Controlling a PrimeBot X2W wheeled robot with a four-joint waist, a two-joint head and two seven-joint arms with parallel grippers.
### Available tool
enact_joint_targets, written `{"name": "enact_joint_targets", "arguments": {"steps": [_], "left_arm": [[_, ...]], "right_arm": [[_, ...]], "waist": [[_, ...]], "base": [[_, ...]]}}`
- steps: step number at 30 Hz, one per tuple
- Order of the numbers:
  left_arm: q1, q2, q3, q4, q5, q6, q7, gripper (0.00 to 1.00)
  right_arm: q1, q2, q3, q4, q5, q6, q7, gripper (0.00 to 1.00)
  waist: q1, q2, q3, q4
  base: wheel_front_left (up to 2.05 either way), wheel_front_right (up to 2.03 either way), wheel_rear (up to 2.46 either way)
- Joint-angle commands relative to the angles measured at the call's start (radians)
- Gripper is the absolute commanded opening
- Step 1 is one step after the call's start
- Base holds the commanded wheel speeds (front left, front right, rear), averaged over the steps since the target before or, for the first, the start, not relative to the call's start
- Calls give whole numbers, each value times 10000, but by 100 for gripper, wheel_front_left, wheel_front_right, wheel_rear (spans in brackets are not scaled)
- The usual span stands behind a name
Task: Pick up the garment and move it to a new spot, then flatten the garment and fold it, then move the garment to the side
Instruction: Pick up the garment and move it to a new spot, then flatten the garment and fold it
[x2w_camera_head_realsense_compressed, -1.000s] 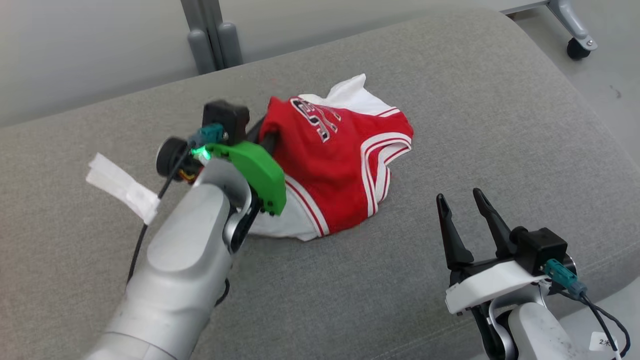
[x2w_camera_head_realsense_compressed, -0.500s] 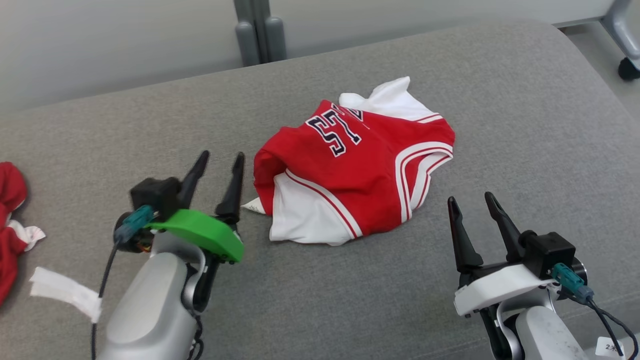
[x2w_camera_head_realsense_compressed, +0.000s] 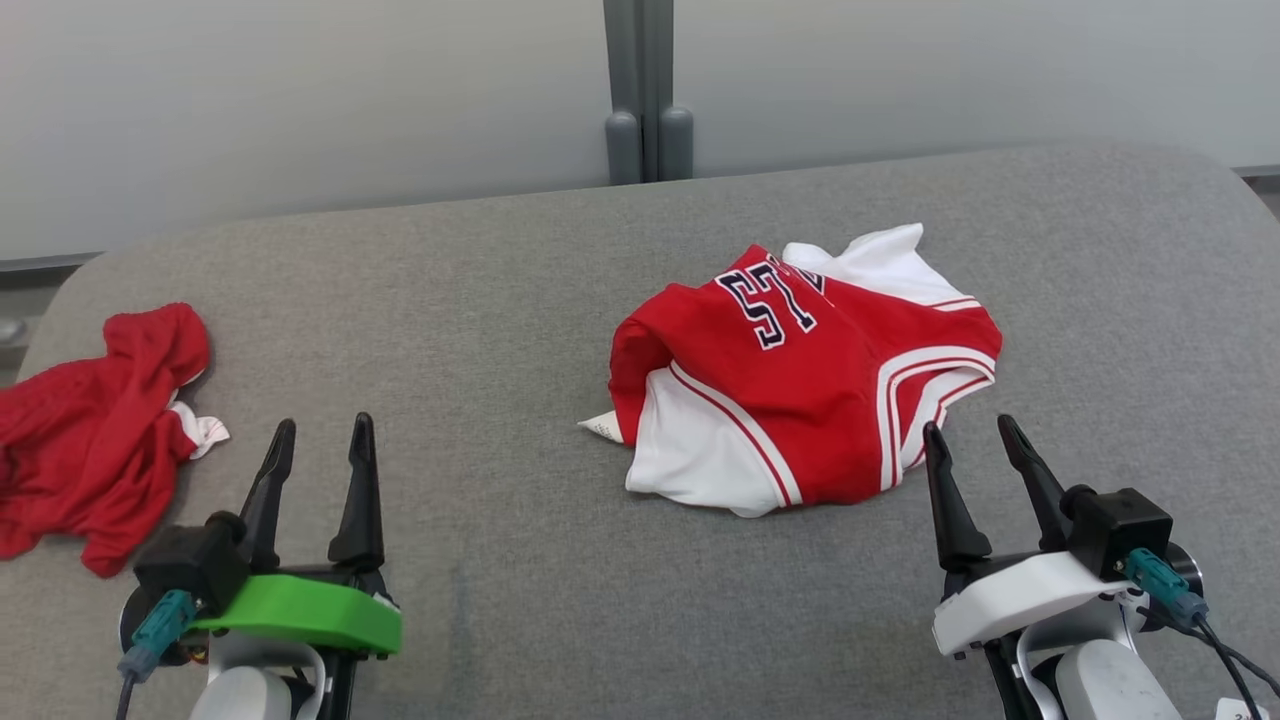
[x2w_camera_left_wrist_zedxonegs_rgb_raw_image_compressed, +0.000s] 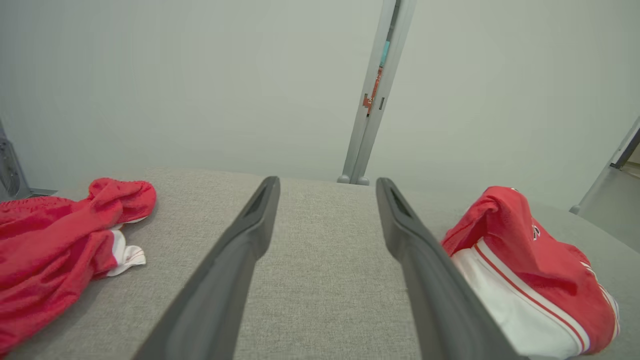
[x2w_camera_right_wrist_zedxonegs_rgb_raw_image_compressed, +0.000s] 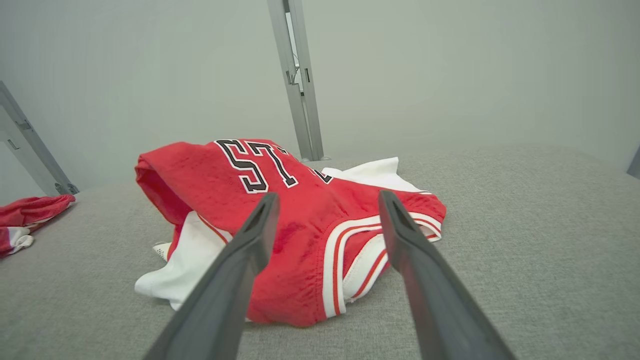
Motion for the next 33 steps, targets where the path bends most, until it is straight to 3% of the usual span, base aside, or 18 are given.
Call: {"name": "enact_joint_targets", "arguments": {"steps": [1,13,28,33], "left_arm": [[264,-19,91,-75,122,7,-2,100],[1091,-184,653,-127,283,-145,-5,100],[955,-426,859,-221,475,-266,-5,100],[737,-474,785,-292,574,-308,-4,100]], "right_arm": [[131,-28,-48,-50,-68,-6,12,100],[398,-28,-174,-67,-38,-7,142,100],[238,-27,-208,-155,-116,-7,177,100],[-252,-29,-677,-286,-224,-7,366,100]], "waist": [[1,0,-253,260],[1,0,-274,139],[1,0,-30,101],[1,0,193,144]], "base": [[0,0,0],[0,0,0],[0,0,0],[0,0,0]]}}
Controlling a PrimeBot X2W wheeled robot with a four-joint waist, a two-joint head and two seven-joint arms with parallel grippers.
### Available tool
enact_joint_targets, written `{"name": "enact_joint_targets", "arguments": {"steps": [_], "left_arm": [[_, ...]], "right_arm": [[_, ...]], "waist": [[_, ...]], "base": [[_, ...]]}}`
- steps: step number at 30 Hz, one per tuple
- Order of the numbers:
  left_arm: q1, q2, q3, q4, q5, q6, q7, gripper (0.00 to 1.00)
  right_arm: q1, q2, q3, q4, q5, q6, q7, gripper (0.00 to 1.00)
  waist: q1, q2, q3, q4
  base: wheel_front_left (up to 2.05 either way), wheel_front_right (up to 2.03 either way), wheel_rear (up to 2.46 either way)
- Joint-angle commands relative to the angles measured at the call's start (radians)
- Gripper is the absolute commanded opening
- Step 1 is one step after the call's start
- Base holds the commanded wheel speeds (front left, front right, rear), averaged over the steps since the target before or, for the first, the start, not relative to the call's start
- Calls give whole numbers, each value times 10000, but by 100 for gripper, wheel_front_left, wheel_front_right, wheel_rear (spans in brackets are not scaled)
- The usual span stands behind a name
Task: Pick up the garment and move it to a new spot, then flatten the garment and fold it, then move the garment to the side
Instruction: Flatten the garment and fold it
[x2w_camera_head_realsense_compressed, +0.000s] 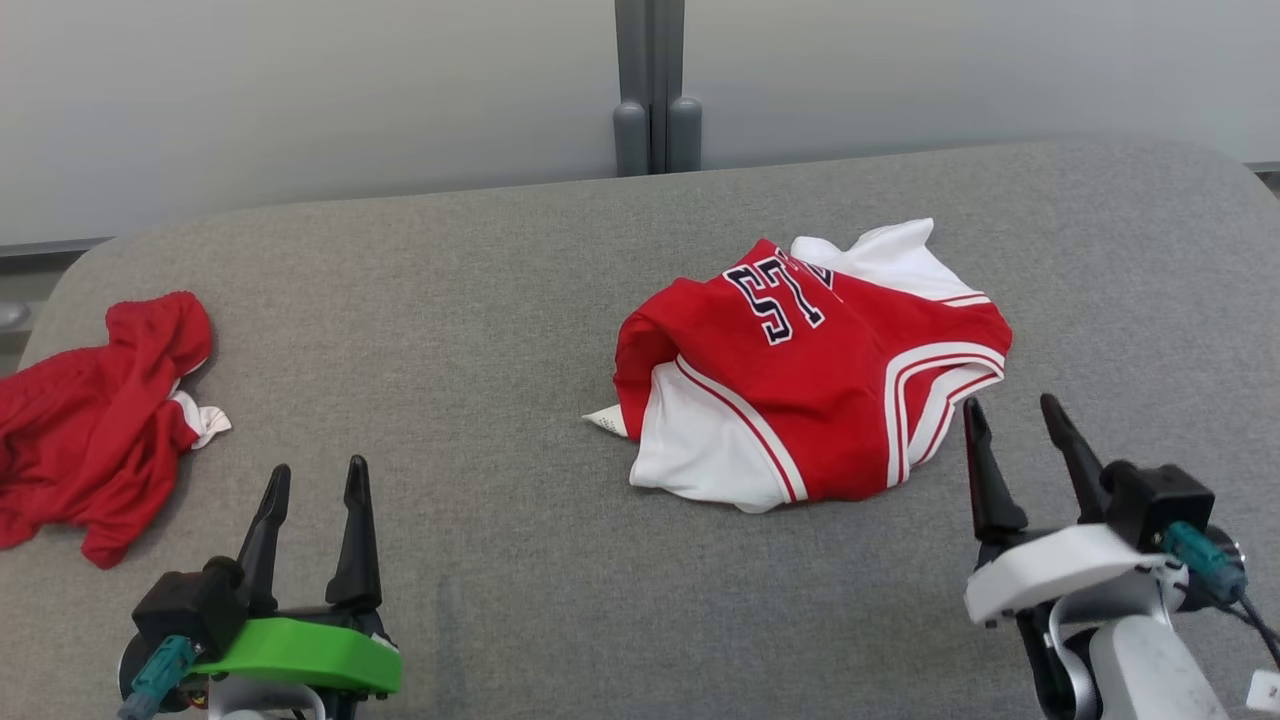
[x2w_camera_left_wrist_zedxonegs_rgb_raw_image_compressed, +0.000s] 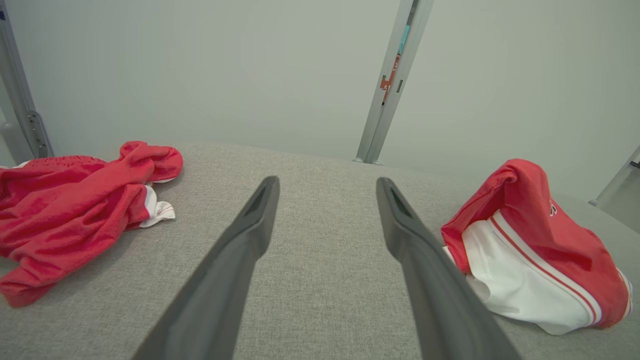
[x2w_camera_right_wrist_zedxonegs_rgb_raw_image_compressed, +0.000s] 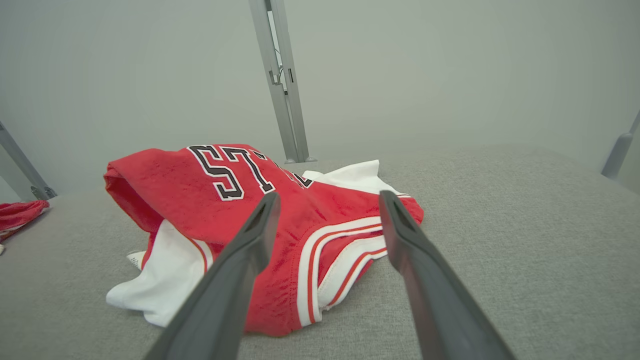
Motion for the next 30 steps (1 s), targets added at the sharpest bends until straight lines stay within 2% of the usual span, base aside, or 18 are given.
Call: {"name": "enact_joint_targets", "arguments": {"steps": [1,7,10,15,22,26,30], "left_arm": [[-209,-15,28,-57,61,-40,-2,100],[-587,-7,-50,-205,128,-84,-3,100],[-817,-36,-145,-331,134,-102,-2,100],[-1198,-35,-305,-488,127,-103,-2,100],[-1618,-44,-454,-540,24,-113,-2,100],[-1731,-20,-601,-501,-43,-108,-4,100],[-1728,-10,-681,-471,-98,-109,-2,100]], "right_arm": [[-383,-29,-181,-25,-96,-7,202,100],[-2179,-13,-1381,1225,126,-7,2174,100],[-3204,-30,-1879,2309,-28,-7,3151,100],[-4521,-19,-2584,4149,321,-7,4118,100],[-5670,-36,-3205,6036,2,-8,4100,100],[-6039,-9,-3938,7061,-367,-8,4196,100],[-6340,53,-4082,7773,-715,0,4069,100]], "waist": [[0,0,138,9],[0,0,686,38],[0,0,1034,106],[0,0,1629,335],[0,0,2259,642],[0,0,2351,848],[0,0,2290,999]], "base": [[0,0,0],[0,0,0],[0,0,0],[0,0,0],[0,0,0],[0,0,0],[0,0,0]]}}
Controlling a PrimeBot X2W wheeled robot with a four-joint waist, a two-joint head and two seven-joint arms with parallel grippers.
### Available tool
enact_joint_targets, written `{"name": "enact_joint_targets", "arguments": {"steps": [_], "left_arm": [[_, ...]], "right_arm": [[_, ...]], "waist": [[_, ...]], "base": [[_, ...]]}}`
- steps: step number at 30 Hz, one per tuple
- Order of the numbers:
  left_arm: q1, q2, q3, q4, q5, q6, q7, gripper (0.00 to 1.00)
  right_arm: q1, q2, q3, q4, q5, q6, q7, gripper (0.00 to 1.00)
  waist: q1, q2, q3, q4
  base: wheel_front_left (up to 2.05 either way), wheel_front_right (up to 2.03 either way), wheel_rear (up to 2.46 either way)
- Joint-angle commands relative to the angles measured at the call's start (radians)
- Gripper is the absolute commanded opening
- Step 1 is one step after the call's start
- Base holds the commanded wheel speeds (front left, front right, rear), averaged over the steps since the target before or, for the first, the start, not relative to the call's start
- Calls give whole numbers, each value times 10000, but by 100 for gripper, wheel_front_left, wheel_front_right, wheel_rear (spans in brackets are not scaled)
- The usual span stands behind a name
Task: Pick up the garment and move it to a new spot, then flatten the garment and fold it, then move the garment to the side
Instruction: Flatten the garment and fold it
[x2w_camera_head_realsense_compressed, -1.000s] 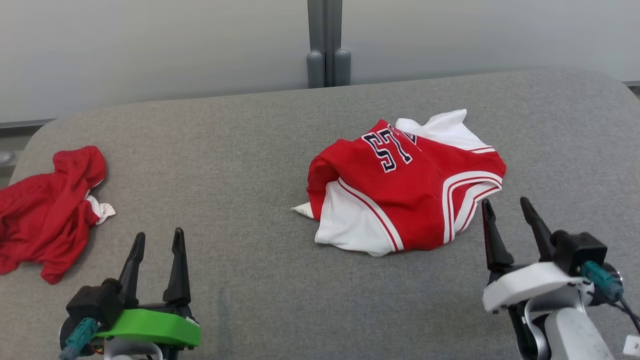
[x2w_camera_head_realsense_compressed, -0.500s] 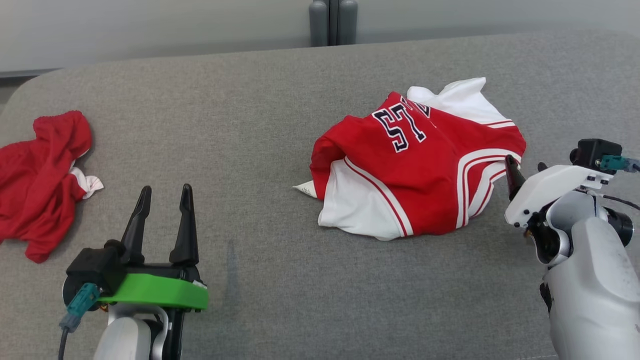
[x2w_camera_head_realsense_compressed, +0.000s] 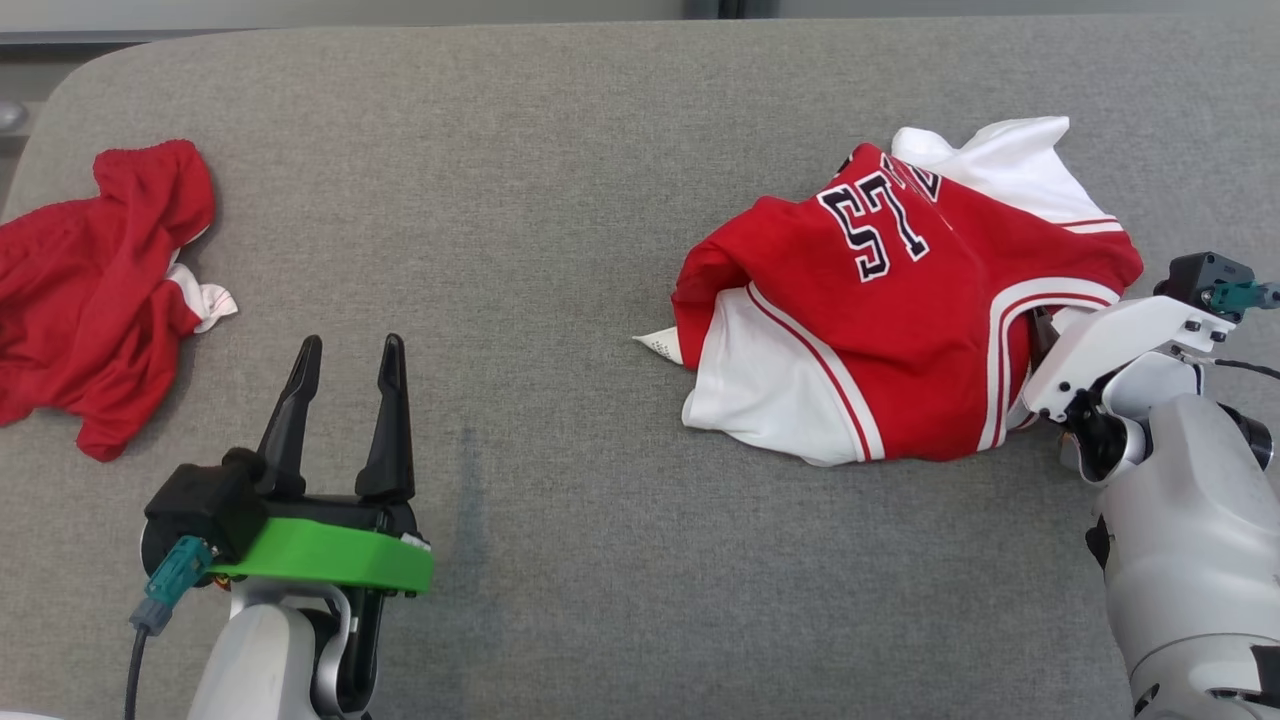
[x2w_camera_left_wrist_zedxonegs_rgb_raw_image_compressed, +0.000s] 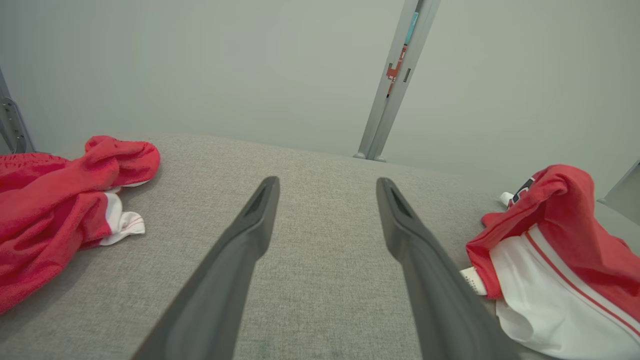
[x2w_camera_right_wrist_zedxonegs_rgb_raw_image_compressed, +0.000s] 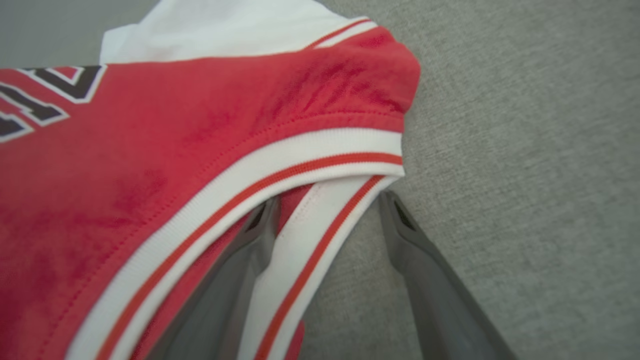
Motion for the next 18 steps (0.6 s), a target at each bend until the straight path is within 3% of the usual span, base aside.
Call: {"name": "enact_joint_targets", "arguments": {"steps": [1,2,3,11,14,18], "left_arm": [[-87,60,8,26,-59,-18,-2,100],[-41,67,7,41,-68,-18,-2,100],[4,70,3,47,-76,-18,-2,100],[466,99,75,132,-148,-19,-2,100],[594,97,119,105,-184,-19,-2,100],[792,71,153,79,-203,-19,-2,100]], "right_arm": [[-1,171,13,391,-190,9,37,100],[-56,174,-30,442,-301,9,-46,45],[-115,154,-53,448,-434,9,-160,0],[-522,-34,331,-252,-1506,4,-1349,0],[-601,-43,1006,-716,-1622,4,-1651,0],[-829,-15,2651,-1553,-1136,4,-1917,0]], "waist": [[0,0,-36,112],[0,0,-80,121],[0,0,-128,131],[0,0,-861,43],[0,0,-1103,-28],[0,0,-1451,-89]], "base": [[0,0,0],[0,0,0],[0,0,0],[0,0,0],[0,0,0],[0,0,0]]}}
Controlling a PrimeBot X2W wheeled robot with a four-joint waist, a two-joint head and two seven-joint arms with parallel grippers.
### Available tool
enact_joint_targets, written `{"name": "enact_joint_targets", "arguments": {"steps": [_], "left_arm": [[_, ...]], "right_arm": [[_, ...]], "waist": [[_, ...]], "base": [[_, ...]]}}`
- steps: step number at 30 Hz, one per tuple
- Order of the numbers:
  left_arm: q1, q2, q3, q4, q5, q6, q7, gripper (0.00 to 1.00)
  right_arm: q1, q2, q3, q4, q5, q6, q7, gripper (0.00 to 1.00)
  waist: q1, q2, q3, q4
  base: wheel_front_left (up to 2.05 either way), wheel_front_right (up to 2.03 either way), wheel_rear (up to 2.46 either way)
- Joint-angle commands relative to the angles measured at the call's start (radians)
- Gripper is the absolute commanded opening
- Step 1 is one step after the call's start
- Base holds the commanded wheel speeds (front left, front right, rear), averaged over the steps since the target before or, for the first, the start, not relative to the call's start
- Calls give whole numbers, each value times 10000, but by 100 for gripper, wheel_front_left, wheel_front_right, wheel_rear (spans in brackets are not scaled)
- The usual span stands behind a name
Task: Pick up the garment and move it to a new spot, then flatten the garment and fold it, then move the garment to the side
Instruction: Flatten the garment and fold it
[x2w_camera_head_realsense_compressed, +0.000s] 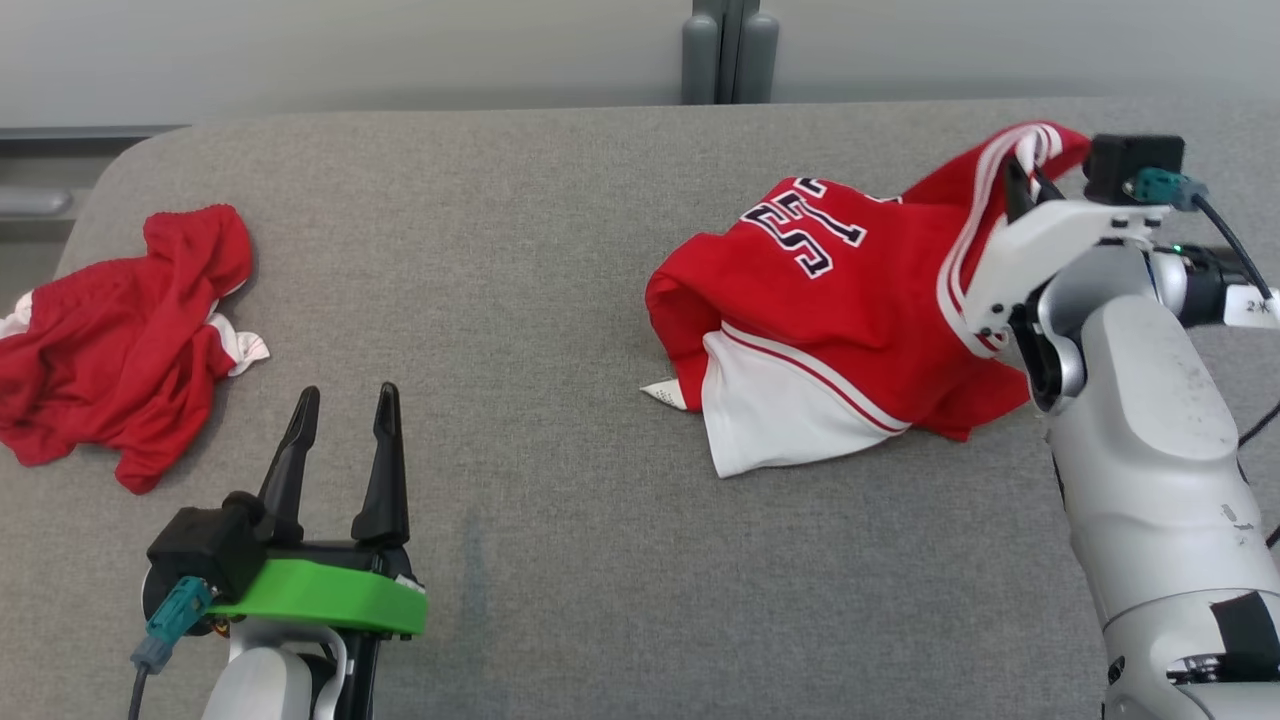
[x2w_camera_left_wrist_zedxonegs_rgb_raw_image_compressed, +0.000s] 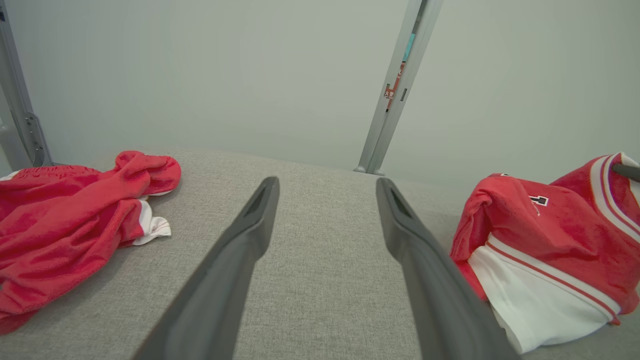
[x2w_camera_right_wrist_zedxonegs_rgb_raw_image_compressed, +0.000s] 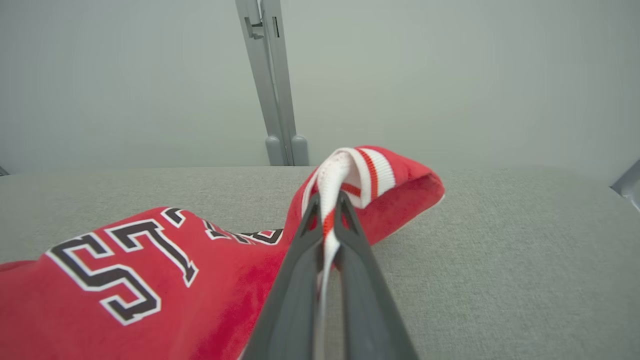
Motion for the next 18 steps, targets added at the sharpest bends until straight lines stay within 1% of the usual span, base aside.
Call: {"name": "enact_joint_targets", "arguments": {"steps": [1,4,8,13,16,18], "left_arm": [[189,38,49,-35,-108,-19,-2,100],[296,34,81,-59,-116,-19,-2,100],[409,57,50,-87,-138,-20,-4,100],[452,118,41,-126,-138,-20,-2,100],[438,139,7,-132,-113,-20,-2,100],[409,149,40,-143,-117,-20,-2,100]], "right_arm": [[-197,-7,469,-287,252,0,-89,0],[-434,-45,1789,-981,980,-1,79,0],[-948,-65,3227,-1801,2094,0,323,0],[-1729,-67,4296,-2669,3221,-1,431,0],[-2136,-40,4607,-3152,3865,0,414,0],[-2352,-2,4751,-3515,4540,-1,377,0]], "waist": [[0,0,-296,-84],[0,0,-476,-82],[0,0,-600,9],[0,0,-627,166],[0,0,-621,218],[0,0,-610,226]], "base": [[0,0,0],[0,0,0],[0,0,0],[0,0,0],[0,0,0],[0,0,0]]}}
